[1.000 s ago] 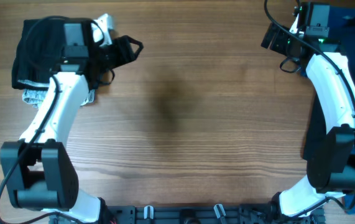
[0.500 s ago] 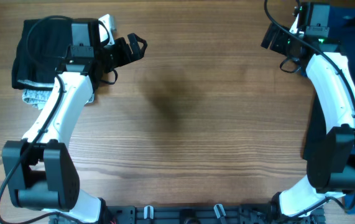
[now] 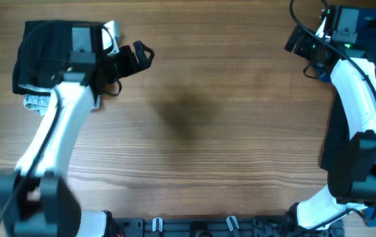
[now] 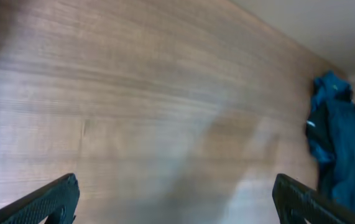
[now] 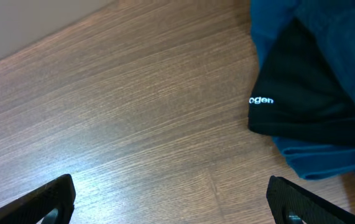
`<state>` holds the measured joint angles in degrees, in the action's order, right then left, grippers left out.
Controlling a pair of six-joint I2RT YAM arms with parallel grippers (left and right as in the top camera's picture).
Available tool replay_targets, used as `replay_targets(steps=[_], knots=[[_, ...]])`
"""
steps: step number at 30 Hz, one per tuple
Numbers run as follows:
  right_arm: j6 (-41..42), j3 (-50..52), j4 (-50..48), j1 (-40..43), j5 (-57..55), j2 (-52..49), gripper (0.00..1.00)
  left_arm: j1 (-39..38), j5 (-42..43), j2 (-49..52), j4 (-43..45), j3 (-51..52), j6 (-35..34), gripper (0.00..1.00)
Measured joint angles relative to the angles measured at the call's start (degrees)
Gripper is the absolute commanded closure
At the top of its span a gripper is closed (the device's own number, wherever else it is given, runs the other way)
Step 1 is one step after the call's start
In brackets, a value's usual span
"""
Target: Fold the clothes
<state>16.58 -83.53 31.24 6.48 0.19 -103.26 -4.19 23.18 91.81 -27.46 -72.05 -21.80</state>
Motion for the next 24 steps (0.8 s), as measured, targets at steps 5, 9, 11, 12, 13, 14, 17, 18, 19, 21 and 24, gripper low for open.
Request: replay_targets(steps=[5, 9, 11, 12, 13, 14, 17, 18, 19, 21, 24], knots=[[0.02, 0.7, 0.04, -6.25, -0.17, 3.91, 0.0, 0.0, -0.24, -27.87, -0.35, 2.25, 0.0, 0.0], [0.0, 0.7, 0.0, -26.58, 1.09, 17.18, 0.01, 0.0, -0.22, -44.22, -0.63, 4.35, 0.0, 0.0], [0.02, 0.68, -0.07, -29.49, 1.51, 26.95, 0.0, 0.0, -0.22, -48.7, -0.72, 5.14, 0.0, 0.0], [0.02, 0.68, -0.04, -29.22, 1.49, 31.41, 0.0, 0.0, -0.24, -50.75, -0.48, 5.79, 0.02, 0.0], [0.02, 0.63, -0.26, -28.72, 1.44, 37.27, 0.0, 0.0, -0.22, -54.4, -0.37, 8.07, 0.0, 0.0], [0.02, 0.57, -0.26, -28.68, 1.49, 41.35, 0.01, 0.0, -0.22, -57.64, 0.02, 11.04, 0.0, 0.0], [0.02, 0.57, 0.0, -28.52, 1.46, 50.75, 0.01, 0.07, -0.2, -63.8, -0.59, 22.08, 0.02, 0.0], [0.02, 0.57, 0.39, -28.5, 1.44, 52.87, 0.0, 0.33, -0.26, -65.51, -0.76, 26.25, 0.02, 0.0], [0.02, 0.52, 1.05, -28.5, 1.44, 55.32, 0.01, 0.9, -0.24, -68.89, -1.53, 32.04, 0.0, 0.0], [0.02, 0.72, 7.72, -25.51, 1.25, 59.95, 0.0, 1.27, -0.22, -72.48, -0.57, 36.59, 0.0, 0.0], [0.02, 0.28, 16.52, -19.89, 1.22, 65.11, 0.0, 3.13, -0.24, -78.51, -5.46, 45.55, 0.0, 0.0]])
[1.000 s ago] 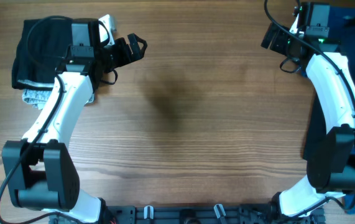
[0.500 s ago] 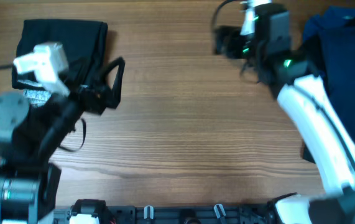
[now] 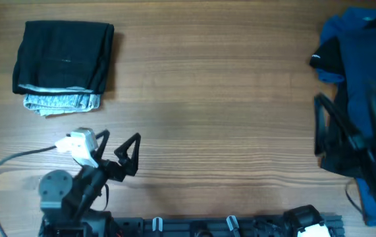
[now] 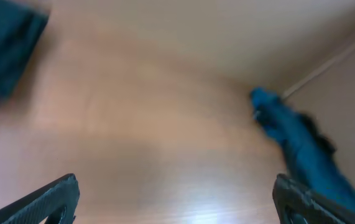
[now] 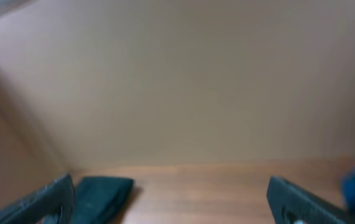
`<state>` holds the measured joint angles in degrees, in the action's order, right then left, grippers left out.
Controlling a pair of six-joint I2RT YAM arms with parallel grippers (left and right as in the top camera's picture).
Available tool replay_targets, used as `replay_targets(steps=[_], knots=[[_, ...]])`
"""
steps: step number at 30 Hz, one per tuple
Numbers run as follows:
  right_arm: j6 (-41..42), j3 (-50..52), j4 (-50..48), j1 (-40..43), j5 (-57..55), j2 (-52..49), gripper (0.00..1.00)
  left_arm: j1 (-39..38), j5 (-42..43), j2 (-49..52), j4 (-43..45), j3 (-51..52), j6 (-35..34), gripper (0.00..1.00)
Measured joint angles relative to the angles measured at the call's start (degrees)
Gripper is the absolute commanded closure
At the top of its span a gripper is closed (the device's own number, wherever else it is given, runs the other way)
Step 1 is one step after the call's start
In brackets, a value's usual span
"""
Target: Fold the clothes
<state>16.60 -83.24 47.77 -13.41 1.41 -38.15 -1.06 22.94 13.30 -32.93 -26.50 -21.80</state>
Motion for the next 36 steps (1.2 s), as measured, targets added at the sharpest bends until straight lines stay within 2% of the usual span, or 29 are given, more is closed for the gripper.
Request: replay_targets(steps=[1, 2, 4, 5, 7, 12, 20, 24, 26, 28, 31, 34, 36], knots=[[0.0, -0.15, 4.31, 0.96, 0.02, 0.39, 0.01, 0.57, -0.02, -0.63, -2.43, 1.29, 0.0, 0.0], [0.0, 0.31, 11.3, 2.23, 0.02, 0.5, 0.01, 1.6, -0.17, -1.49, -10.86, 1.97, 0.0, 0.0], [0.0, 1.14, 16.7, 2.64, 0.02, 0.42, 0.0, 2.21, -0.17, -1.79, -16.11, 2.12, 0.07, 0.0], [0.0, 3.39, 19.47, 2.64, 0.02, 0.42, 0.01, 2.45, -0.2, -1.92, -22.38, 1.99, -0.02, 0.0], [0.0, 8.26, 19.71, 2.64, 0.02, 0.26, 0.0, 2.54, -0.2, -2.01, -26.67, 2.16, -0.02, 0.0], [0.0, 21.24, 20.39, 2.64, 0.02, -0.61, 0.0, 2.58, -0.22, -2.01, -26.91, 2.4, 0.0, 0.0], [0.0, 23.74, 20.2, 2.64, 0.02, -0.61, 0.0, 2.58, -0.22, -2.01, -26.88, 2.54, 0.0, 0.0], [-0.37, 26.21, 19.96, 2.64, -0.42, 3.56, 0.01, 2.58, -0.22, -2.01, -26.86, 2.56, 0.0, 0.0], [-1.51, 27.65, 12.52, 2.64, -3.1, 7.19, 0.0, 2.58, -0.22, -2.01, -26.86, 2.56, 0.0, 0.0], [-4.59, 32.92, -3.23, 2.67, -4.46, 11.41, 0.01, 2.58, -0.22, -2.01, -26.86, 2.6, 0.0, 0.0], [-10.71, 48.81, -33.44, 2.73, -5.7, 18.8, 0.0, 2.58, -0.22, -2.01, -26.82, 2.78, 0.02, 0.0], [-12.2, 60.7, -50.18, 3.85, -5.99, 21.84, 0.0, 2.58, -0.2, -1.99, -26.84, 2.8, 0.0, 0.0], [-12.44, 68.46, -55.91, 5.11, -5.99, 25.27, 0.01, 2.58, -0.22, -2.01, -26.93, 2.84, 0.0, 0.0]])
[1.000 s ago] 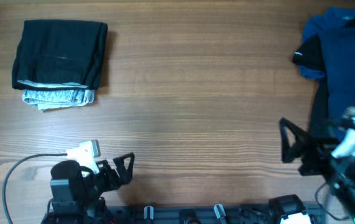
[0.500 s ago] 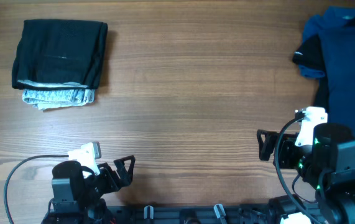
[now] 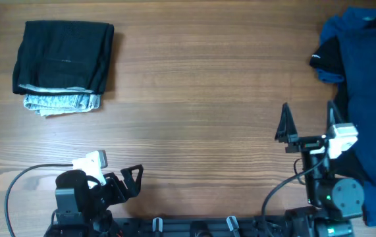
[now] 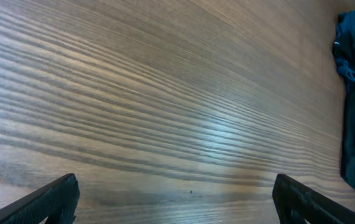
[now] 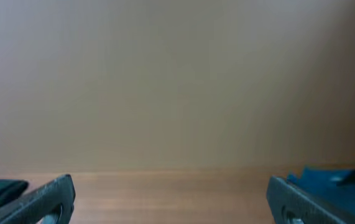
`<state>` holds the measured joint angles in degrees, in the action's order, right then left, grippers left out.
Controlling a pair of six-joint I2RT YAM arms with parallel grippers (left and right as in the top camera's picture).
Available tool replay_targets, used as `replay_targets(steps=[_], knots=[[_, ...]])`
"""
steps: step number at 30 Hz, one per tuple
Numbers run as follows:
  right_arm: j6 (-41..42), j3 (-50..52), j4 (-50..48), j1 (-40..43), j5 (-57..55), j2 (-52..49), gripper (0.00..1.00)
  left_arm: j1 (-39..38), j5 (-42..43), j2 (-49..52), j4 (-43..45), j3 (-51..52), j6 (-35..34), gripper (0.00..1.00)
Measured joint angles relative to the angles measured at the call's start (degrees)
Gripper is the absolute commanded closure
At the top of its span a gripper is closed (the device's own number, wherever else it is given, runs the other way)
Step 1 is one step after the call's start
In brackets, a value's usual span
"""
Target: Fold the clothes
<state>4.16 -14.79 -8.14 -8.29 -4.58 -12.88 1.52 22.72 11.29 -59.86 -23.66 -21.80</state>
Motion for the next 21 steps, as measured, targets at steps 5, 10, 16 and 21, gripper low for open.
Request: replay_targets(steps=[5, 10, 16, 21], knots=[[-0.17, 10.27, -1.9, 2.93, 0.04, 7.58, 0.01, 0.0, 0.02, 0.0, 0.11, 0.0, 0.0, 0.0], [-0.87, 14.38, 5.01, 5.99, 2.73, 11.72, 0.0, 0.0, 0.0, 0.0, 0.07, 0.0, 0.0, 0.0], [-5.57, 14.4, 7.85, 6.27, 4.44, 11.78, 0.0, 0.0, 0.0, 0.0, 0.07, 0.0, 0.0, 0.0], [-5.79, 14.4, 7.85, 6.27, 4.57, 11.78, 0.01, 0.0, 0.0, 0.0, 0.07, 0.0, 0.0, 0.0]])
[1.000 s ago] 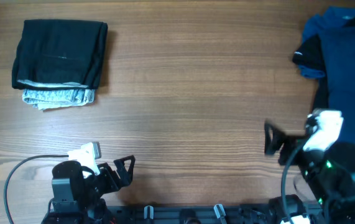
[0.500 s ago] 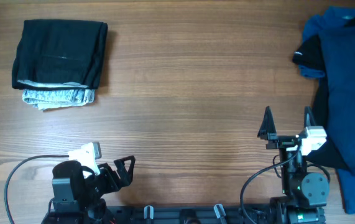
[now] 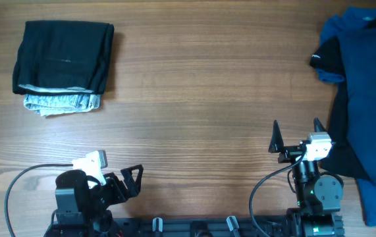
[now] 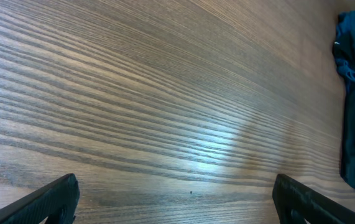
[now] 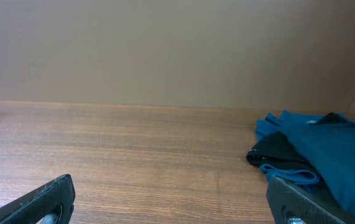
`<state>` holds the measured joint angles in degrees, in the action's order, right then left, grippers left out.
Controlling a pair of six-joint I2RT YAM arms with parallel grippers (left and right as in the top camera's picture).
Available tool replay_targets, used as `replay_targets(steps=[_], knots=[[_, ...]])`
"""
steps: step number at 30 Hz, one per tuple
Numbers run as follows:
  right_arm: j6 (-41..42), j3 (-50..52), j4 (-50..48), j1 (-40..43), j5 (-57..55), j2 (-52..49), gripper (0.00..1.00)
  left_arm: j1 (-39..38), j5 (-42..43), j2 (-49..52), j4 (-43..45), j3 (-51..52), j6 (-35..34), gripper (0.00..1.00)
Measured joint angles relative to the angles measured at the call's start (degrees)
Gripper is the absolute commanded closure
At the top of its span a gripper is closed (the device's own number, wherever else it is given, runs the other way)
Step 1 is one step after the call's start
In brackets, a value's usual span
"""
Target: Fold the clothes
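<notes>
A folded black garment (image 3: 62,58) lies at the far left on top of a folded grey one (image 3: 59,103). An unfolded pile of blue and black clothes (image 3: 365,99) covers the right edge; it also shows in the left wrist view (image 4: 353,93) and the right wrist view (image 5: 323,152). My left gripper (image 3: 132,178) sits low at the near left edge, open over bare wood (image 4: 174,199). My right gripper (image 3: 296,131) stands open near the front right, just left of the pile, with nothing between its fingers (image 5: 171,199).
The wooden table (image 3: 194,99) stretches between the folded stack and the pile. A black rail with clips (image 3: 194,227) runs along the near edge between the two arm bases. A beige wall (image 5: 165,50) rises behind the table.
The right arm has shifted a little left and towards the near edge, and its camera now looks down at the table and the blue pile. The left arm has not moved.
First my left gripper was open beside the folded stack at the far left and my right gripper open by the blue pile at the far right. Then both arms were drawn back to the near edge, open and empty, where they rest now.
</notes>
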<state>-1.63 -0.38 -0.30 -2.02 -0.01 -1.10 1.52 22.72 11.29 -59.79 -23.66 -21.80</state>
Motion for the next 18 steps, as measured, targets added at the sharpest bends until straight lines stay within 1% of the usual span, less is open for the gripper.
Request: replay_targets(steps=[14, 16, 18], knots=[[-0.02, 0.0, 0.02, 0.0, 0.0, 0.0, 0.0, -0.33, 0.0, 0.0, 0.2, 0.0, 0.0, 0.0], [0.0, 0.0, 0.07, 0.0, 0.0, 0.0, 0.01, -2.1, -0.46, 0.0, 5.18, 0.26, 0.0, 0.0], [-0.02, 0.02, 0.26, 0.0, 0.02, 0.15, 0.01, -5.88, -2.64, 0.0, 25.29, 0.76, 0.07, 0.0]])
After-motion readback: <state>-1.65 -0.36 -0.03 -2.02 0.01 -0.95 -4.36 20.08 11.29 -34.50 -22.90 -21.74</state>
